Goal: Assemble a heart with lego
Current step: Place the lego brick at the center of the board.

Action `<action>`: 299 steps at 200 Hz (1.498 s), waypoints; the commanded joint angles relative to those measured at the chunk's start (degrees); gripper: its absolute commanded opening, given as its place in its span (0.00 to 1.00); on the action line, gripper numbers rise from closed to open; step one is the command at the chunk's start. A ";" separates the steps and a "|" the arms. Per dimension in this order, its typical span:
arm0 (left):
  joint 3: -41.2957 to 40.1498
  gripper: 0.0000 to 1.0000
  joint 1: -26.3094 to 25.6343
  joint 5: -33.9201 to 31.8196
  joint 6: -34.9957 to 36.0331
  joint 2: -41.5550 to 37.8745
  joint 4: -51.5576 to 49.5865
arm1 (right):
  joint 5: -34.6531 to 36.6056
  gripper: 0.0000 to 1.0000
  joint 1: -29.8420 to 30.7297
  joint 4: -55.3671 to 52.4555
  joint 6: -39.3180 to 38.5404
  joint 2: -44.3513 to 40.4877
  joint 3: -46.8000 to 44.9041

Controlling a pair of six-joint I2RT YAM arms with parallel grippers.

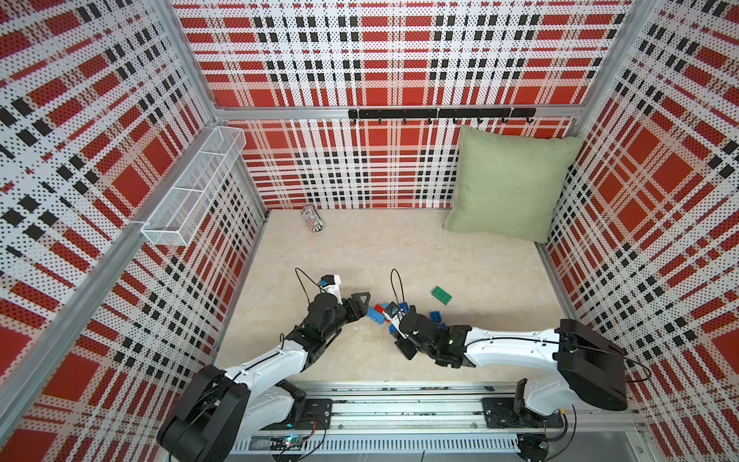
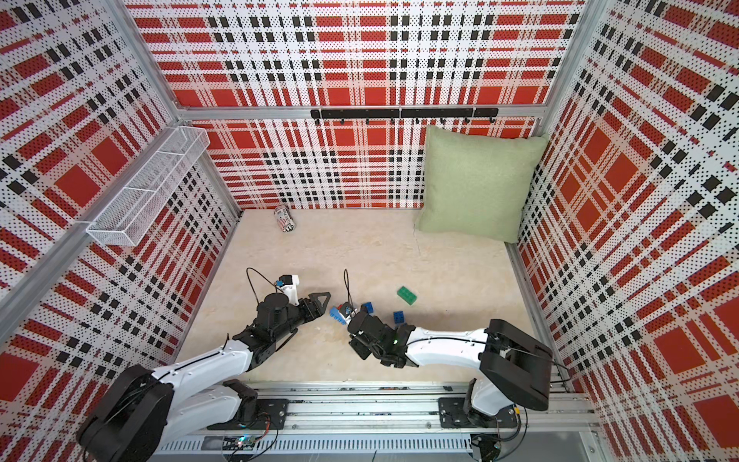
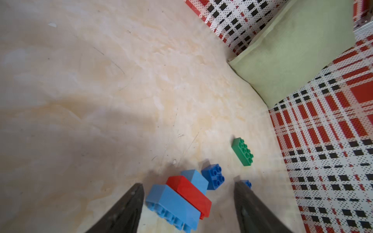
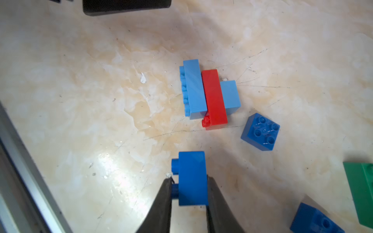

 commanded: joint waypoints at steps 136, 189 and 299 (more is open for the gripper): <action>0.14 0.69 1.13 3.84 2.08 16.35 12.84 | 5.80 0.20 -0.22 17.43 0.97 13.08 0.15; -0.37 0.68 1.03 5.36 1.54 17.09 13.56 | 5.46 0.28 -2.04 18.15 0.23 13.05 -2.11; 1.16 0.67 0.90 7.60 3.92 18.76 13.58 | -3.72 0.56 -6.11 16.63 -6.59 7.99 -3.92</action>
